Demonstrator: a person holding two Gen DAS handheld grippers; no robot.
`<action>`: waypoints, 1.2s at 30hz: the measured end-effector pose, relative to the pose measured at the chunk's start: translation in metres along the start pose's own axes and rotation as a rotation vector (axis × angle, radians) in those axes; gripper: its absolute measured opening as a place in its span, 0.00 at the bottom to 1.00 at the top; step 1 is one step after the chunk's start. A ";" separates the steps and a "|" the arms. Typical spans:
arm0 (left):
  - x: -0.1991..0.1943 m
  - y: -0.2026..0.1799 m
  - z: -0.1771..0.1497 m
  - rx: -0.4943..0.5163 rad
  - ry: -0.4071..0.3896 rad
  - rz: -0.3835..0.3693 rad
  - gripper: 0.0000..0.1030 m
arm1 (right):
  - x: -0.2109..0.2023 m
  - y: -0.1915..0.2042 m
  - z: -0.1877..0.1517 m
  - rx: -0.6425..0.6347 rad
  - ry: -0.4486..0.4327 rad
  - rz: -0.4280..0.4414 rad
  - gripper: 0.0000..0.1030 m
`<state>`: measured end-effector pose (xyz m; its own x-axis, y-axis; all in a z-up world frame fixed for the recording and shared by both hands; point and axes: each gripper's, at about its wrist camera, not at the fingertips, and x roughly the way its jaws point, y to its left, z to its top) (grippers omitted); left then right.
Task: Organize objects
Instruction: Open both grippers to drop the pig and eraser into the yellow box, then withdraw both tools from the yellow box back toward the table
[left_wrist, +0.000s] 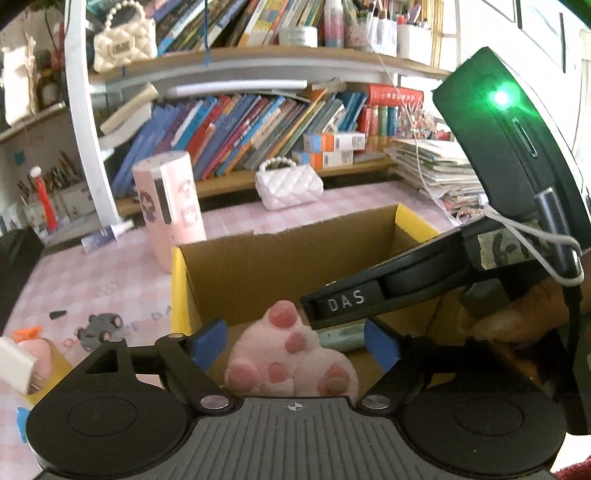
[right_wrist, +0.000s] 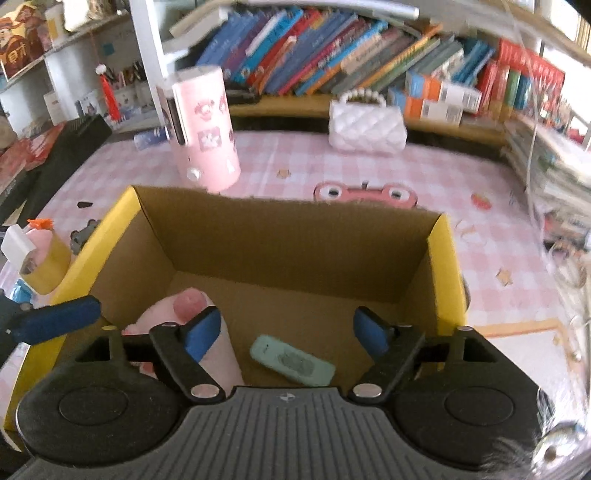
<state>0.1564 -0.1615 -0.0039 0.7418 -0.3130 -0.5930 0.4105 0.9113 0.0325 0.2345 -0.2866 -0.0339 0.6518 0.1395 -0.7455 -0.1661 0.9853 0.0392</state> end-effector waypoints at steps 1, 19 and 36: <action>-0.003 0.000 -0.001 0.001 -0.006 0.002 0.82 | -0.004 0.001 -0.001 0.000 -0.019 -0.005 0.77; -0.083 0.022 -0.028 -0.072 -0.161 0.003 0.91 | -0.105 0.020 -0.057 0.051 -0.302 -0.183 0.82; -0.128 0.047 -0.096 -0.082 -0.033 0.010 0.91 | -0.136 0.077 -0.149 0.196 -0.171 -0.301 0.84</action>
<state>0.0297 -0.0529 -0.0031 0.7631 -0.3112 -0.5664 0.3589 0.9329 -0.0289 0.0227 -0.2444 -0.0286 0.7663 -0.1600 -0.6222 0.1843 0.9825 -0.0256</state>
